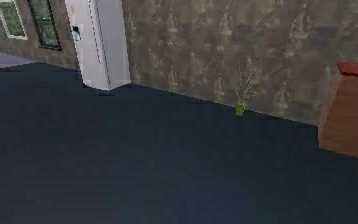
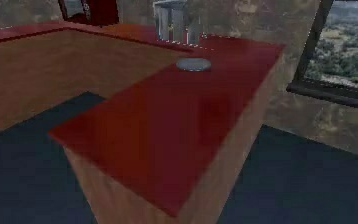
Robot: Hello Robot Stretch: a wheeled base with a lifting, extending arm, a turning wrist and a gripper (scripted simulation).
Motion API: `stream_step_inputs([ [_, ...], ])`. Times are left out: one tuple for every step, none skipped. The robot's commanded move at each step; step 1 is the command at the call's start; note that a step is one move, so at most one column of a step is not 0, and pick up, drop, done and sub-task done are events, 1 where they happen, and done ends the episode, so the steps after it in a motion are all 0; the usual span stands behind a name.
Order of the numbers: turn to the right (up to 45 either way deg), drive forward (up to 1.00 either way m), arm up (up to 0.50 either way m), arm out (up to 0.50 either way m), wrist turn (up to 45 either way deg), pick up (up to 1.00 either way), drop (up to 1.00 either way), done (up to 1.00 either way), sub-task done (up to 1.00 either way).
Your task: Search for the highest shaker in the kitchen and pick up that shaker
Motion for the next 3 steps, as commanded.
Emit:
stream_step_inputs([
  [30.0,0.0,0.0,0.0,0.0,0.0,0.0,0.0,0.0],
  [0.0,1.0,0.0,0.0,0.0,0.0,0.0,0.0,0.0],
  [3.0,0.0,0.0,0.0,0.0,0.0,0.0,0.0,0.0],
])
